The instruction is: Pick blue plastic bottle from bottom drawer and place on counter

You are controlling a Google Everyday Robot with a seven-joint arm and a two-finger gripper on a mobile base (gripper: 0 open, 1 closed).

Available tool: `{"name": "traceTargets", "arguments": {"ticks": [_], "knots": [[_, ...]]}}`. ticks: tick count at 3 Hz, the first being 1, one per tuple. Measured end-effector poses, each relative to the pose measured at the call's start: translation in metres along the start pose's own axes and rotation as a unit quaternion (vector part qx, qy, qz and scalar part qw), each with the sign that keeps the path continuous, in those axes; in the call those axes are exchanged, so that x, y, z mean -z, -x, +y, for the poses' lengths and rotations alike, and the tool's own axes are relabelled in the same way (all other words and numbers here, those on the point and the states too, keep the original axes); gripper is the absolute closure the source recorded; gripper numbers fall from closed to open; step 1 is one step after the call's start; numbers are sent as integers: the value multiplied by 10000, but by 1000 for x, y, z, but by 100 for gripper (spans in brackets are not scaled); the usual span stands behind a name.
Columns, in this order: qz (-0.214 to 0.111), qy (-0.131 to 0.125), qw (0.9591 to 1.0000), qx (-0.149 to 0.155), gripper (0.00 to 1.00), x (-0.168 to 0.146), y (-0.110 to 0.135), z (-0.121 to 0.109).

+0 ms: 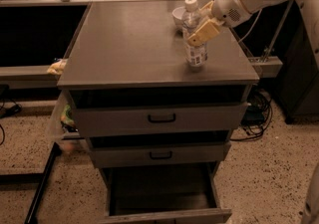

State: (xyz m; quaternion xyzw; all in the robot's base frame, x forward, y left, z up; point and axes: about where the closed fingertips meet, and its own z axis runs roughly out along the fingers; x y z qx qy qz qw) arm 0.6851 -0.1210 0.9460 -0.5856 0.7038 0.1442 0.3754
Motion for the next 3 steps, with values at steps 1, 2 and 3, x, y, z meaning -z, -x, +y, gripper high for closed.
{"name": "traceTargets", "arguments": {"ticks": [1, 2, 3], "knots": [[-88, -77, 9998, -141, 100, -9, -3, -12], [-187, -134, 9992, -331, 100, -14, -7, -19], [-301, -180, 9977, -581, 100, -16, -13, -23]]}}
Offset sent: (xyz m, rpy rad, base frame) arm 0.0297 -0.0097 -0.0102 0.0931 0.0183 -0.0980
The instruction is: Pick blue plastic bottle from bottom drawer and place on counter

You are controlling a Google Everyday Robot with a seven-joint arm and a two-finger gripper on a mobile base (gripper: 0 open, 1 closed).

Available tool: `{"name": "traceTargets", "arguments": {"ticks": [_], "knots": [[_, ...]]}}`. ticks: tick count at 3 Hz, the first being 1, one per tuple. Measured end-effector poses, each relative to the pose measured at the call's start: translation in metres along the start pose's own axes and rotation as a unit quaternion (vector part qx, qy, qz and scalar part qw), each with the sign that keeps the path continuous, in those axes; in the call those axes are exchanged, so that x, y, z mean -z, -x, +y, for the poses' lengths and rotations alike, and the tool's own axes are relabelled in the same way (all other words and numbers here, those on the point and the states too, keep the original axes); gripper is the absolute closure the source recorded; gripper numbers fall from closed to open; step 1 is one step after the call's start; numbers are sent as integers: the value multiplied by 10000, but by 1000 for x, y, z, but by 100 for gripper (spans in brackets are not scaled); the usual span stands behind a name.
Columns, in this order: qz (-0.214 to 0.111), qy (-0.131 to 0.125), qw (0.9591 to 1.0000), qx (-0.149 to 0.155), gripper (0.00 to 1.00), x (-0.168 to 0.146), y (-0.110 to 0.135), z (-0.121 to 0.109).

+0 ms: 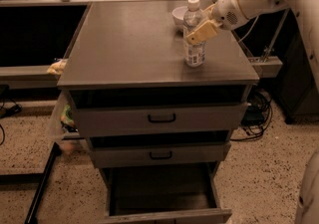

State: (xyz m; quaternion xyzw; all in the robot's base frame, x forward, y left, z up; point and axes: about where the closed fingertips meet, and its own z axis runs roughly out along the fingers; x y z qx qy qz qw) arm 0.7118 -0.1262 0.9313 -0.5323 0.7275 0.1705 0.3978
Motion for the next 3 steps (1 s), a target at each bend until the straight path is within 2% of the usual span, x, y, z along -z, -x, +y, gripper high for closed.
{"name": "traceTargets", "arguments": {"ticks": [2, 3], "knots": [[-239, -159, 9981, -549, 100, 5, -12, -6], [-239, -159, 9981, -549, 100, 7, -9, -7]]}}
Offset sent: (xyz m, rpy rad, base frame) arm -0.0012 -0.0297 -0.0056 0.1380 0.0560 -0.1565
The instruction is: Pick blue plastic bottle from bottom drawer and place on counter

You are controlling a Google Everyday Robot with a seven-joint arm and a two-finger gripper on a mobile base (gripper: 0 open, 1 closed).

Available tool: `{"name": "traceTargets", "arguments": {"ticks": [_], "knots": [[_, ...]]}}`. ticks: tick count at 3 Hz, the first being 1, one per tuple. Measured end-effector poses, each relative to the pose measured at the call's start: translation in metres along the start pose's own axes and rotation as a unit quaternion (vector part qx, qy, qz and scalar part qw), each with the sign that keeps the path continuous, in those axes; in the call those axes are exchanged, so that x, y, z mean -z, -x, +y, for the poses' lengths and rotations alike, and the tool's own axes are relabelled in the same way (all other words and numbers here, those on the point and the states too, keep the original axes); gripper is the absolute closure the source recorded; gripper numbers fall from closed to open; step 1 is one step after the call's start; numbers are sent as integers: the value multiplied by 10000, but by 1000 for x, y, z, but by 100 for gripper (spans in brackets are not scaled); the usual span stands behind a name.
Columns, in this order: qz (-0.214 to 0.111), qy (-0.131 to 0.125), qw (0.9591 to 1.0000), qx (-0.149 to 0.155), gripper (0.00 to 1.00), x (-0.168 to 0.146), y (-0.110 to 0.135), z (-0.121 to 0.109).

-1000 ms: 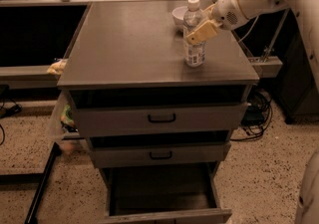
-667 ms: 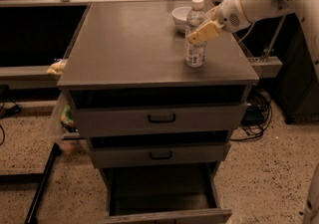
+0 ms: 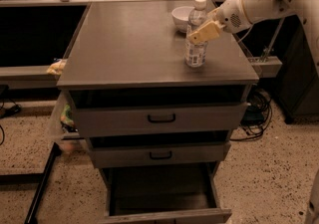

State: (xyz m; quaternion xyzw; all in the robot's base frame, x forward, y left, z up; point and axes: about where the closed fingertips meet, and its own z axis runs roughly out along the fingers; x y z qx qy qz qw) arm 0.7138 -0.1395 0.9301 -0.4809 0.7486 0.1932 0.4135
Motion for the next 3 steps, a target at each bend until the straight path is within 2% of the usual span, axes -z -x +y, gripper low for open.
{"name": "traceTargets", "arguments": {"ticks": [1, 3], "knots": [[0, 0, 10000, 0, 81, 0, 0, 0], [0, 1, 10000, 0, 35, 0, 0, 0]]}}
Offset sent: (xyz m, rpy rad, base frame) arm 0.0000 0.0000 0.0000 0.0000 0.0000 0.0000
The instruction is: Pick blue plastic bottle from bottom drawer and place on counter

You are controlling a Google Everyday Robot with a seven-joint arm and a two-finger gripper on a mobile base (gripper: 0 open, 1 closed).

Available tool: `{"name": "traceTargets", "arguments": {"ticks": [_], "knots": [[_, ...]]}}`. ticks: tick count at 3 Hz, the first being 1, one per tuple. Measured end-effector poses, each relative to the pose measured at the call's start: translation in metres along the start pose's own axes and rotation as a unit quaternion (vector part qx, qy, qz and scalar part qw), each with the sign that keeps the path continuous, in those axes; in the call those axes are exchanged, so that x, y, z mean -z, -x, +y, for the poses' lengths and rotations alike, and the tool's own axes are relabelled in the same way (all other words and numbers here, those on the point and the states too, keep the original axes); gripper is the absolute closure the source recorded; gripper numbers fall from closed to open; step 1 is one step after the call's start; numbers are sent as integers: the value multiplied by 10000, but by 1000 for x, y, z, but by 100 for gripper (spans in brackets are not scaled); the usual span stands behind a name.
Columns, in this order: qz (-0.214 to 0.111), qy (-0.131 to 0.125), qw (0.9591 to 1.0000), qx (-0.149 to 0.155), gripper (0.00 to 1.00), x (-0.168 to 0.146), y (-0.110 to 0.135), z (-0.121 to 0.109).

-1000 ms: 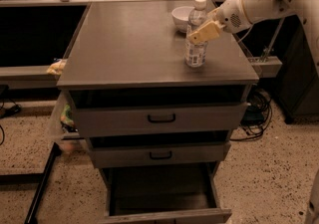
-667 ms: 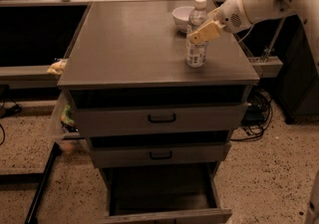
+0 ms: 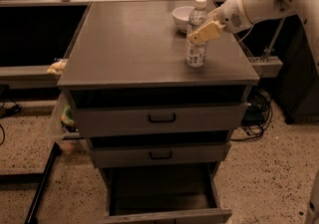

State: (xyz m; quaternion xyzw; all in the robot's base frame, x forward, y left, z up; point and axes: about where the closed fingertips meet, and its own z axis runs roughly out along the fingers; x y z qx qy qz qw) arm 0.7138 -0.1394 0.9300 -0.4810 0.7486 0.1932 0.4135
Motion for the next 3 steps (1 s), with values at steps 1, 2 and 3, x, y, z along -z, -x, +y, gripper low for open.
{"name": "traceTargets", "arguments": {"ticks": [1, 2, 3], "knots": [[0, 0, 10000, 0, 11, 0, 0, 0], [0, 1, 10000, 0, 0, 0, 0, 0], [0, 1, 10000, 0, 0, 0, 0, 0]]}}
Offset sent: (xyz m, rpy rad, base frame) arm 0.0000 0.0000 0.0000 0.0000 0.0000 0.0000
